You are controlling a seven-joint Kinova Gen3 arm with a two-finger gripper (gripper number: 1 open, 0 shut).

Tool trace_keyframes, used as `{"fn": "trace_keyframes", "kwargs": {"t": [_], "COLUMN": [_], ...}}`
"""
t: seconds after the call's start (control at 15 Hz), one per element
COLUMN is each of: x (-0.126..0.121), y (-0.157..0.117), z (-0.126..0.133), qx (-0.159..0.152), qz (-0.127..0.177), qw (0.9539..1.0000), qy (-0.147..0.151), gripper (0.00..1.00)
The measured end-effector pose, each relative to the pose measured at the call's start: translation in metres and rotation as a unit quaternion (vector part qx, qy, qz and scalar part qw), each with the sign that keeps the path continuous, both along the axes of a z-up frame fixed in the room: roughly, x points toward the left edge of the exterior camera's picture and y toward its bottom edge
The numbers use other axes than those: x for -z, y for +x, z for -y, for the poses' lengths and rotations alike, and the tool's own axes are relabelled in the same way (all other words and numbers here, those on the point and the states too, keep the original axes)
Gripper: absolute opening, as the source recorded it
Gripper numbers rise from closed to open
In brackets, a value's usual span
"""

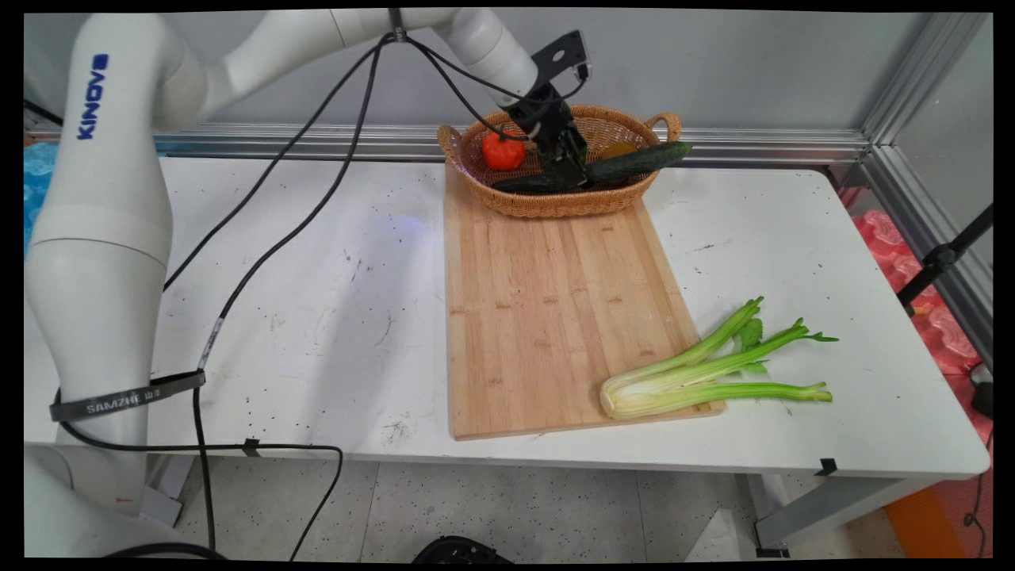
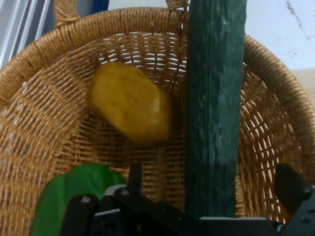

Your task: Pick up the cucumber from the vegetable basket, then place the picked object on the cutting board

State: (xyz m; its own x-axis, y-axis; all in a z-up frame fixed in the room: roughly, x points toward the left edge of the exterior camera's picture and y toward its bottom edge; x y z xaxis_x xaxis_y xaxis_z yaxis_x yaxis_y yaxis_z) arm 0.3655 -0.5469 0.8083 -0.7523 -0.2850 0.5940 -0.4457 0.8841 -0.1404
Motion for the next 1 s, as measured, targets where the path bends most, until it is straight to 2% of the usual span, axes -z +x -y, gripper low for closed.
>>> {"fn": "trace_keyframes", "kwargs": {"t": [0.2,0.27,0.73,1.0], "x": [0.01,0.012,0.022,0.015], "y": [-0.003,-0.004,-0.006,-0.01], "z": [0.006,0.007,0.012,0.011], "qx": [0.006,0.008,0.026,0.036], "qz": [-0.004,-0.005,-0.002,-0.001], "qw": [1.0,1.0,0.9997,0.9993], "qy": [0.001,0.001,0.002,-0.004], "gripper": [1.0,0.0,0.0,0.0]}}
